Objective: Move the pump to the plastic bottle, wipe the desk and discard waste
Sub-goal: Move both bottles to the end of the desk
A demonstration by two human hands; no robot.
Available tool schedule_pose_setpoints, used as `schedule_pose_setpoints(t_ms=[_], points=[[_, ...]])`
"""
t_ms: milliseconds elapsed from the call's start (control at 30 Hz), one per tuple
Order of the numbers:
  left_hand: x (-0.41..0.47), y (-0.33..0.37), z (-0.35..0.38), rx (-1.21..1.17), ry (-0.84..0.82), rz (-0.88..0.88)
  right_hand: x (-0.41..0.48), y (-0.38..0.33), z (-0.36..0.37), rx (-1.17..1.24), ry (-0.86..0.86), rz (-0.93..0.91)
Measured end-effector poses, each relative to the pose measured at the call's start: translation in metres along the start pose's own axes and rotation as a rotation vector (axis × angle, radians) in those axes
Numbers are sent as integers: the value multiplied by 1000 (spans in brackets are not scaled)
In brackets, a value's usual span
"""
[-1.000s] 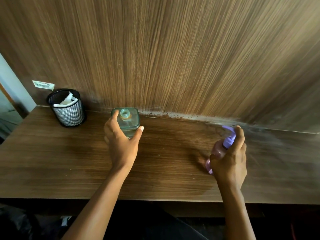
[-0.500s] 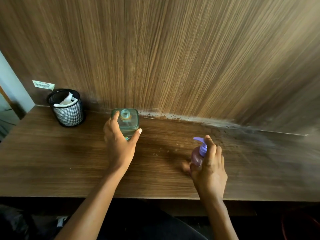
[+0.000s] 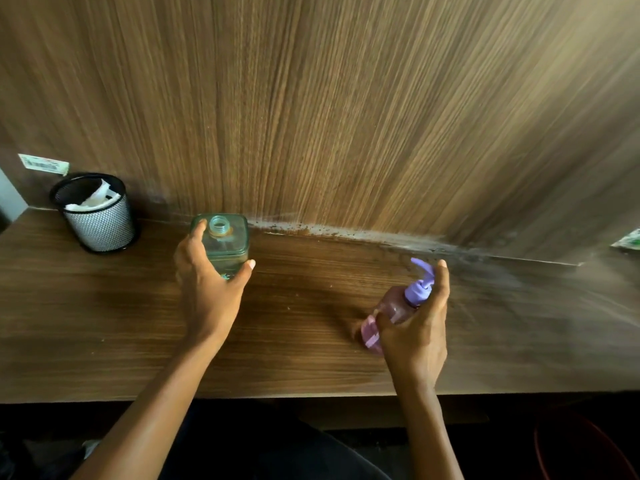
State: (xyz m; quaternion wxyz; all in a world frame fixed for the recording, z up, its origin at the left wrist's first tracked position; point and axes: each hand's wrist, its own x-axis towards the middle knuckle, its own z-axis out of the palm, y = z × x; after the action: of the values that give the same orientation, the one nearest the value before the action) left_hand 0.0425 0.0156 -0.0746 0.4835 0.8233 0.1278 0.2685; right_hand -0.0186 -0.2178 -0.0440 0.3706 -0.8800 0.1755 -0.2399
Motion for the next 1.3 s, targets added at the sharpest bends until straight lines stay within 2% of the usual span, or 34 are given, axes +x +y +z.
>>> schedule_pose_setpoints(t_ms=[133,400,567,833,1033,1100,1167,1233,1300], points=[[0,-1,0,5,-3,22,40,11,-6,63,96,82],[1,-8,-3,19,-47,77,128,29,10,129,104,60],[1,-7,-2,39,-18,74,161,36,20,153,52,-15],[1,-6,0,46,-3,67,178,39,25,73,-133,-166],[-3,-2,5,9,42,22,173,56,27,-48,-152,-183],[-3,-2,7,-31,55,10,173,56,27,-143,-114,-219],[-4,-1,8,-76,59,-25,166,49,25,-154,-9,-176],[-4,1,9,-153,57,-70,142,31,26,-23,148,-87],[-6,6,9,-231,41,-154,106,6,36,125,235,-73]])
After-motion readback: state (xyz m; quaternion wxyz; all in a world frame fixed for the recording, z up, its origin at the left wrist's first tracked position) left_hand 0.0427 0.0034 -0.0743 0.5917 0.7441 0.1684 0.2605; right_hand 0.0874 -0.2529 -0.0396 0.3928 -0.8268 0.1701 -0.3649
